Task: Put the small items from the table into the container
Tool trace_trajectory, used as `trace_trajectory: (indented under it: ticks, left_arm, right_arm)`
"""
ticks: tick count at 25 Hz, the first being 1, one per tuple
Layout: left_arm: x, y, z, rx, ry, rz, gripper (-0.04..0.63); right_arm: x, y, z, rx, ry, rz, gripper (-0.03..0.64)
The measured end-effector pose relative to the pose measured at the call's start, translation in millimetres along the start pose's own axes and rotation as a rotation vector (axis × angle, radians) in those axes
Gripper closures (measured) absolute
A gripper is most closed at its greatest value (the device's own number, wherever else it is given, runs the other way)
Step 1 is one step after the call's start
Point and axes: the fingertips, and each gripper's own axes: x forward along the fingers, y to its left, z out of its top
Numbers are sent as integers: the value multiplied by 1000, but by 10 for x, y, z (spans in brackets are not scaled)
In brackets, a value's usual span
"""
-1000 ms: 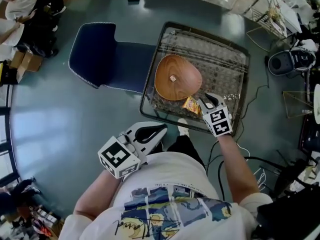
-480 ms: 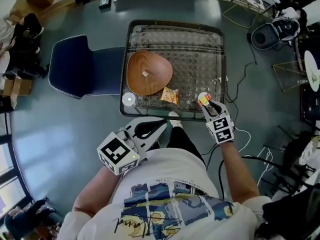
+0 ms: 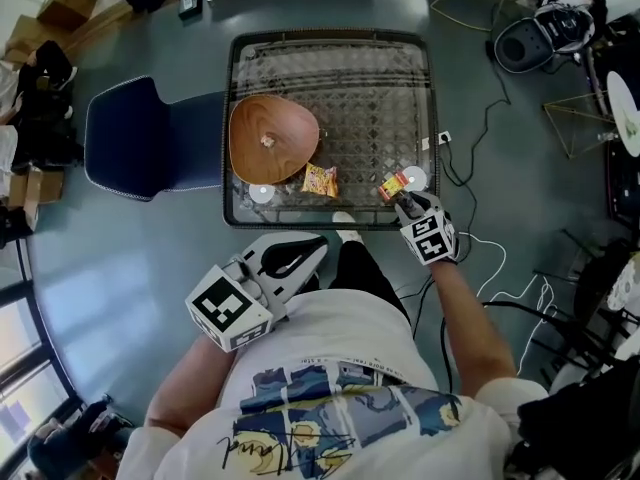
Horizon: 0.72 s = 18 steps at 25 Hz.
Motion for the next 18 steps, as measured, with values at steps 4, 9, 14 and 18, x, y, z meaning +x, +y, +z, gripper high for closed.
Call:
trace_trajectory:
  ticks: [4,9,14,18]
  left_arm:
    - [105,7,-13,-13,19,28,586]
    - [193,16,-28,-21,31,63,586]
    - [198,61,-73,-43,41,110,586]
    - [213,73,-94,-55,38,137,586]
  right_arm:
    - [252,-61,-74,-8,20,24,451]
    - [551,-203,-144,53,20,30,393]
    - [806,-212,-222,36,47,52,379]
    - [922,-209,-219,15,54,69,379]
